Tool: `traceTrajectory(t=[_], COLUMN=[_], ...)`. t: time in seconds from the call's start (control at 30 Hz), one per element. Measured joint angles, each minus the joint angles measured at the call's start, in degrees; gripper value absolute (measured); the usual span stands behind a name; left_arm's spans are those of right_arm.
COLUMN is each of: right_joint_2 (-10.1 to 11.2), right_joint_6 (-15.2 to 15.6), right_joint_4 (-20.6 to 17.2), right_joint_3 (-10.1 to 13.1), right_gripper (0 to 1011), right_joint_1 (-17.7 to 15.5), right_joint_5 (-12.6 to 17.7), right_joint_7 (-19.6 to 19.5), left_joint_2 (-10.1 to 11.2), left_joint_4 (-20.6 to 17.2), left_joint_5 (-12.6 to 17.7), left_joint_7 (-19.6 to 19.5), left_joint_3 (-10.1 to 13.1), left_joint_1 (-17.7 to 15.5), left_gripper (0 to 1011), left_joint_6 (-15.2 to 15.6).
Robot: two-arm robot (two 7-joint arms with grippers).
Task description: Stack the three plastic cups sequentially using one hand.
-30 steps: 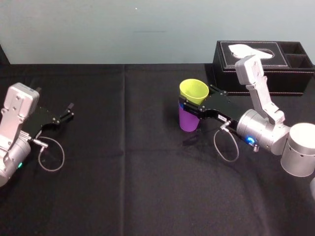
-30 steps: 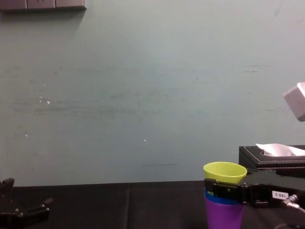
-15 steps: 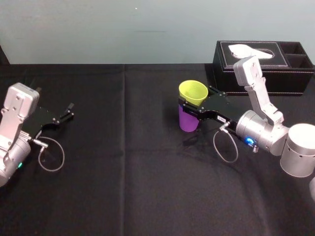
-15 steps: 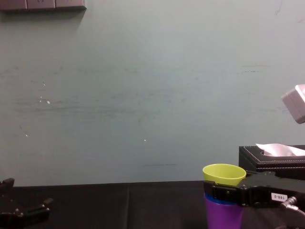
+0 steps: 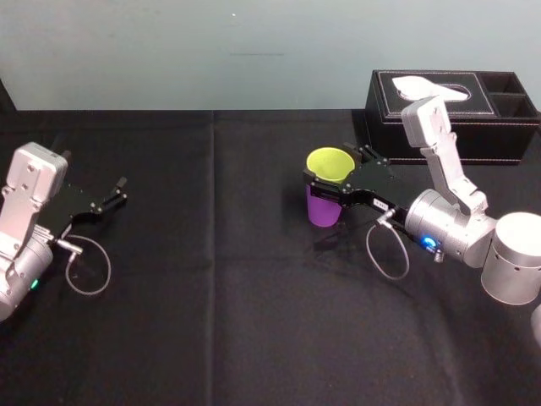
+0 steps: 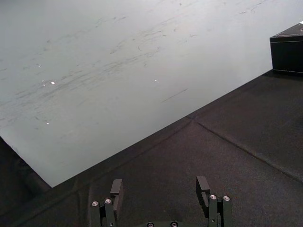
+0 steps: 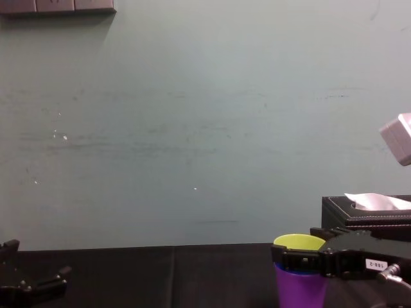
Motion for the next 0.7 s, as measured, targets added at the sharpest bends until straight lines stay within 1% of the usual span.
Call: traceTrajectory(t=[0.2,0.4,0.53,0.7], right_joint_2=[0.0,0.5,0.8,1.1], right_joint_6=[0.0,-0.6,-1.0,-2.0], right_joint_4=[-0.2,-3.5,-5.7,-9.0], right_joint_3=[0.0,1.1,2.2,4.6], right_gripper=[1003,1003,1003,1003], right_joint_1=[-0.1,-1.8,-3.5,-7.0], right_joint_5=[0.0,-0.1,-0.2,-0.5], right_joint_7=[0.0,-1.4,-2.8,-5.9], left_joint_2=[0.0,0.0,0.0,0.0], left_joint_4=[0.0,0.0,0.0,0.0], left_joint_5=[0.0,0.0,0.0,0.0], left_joint_7=[0.0,0.0,0.0,0.0], left_joint_3=[0.0,0.0,0.0,0.0], left_joint_1=[0.0,0.0,0.0,0.0], left_gripper=[1011,1011,1011,1011], left_joint_6=[0.0,0.0,0.0,0.0])
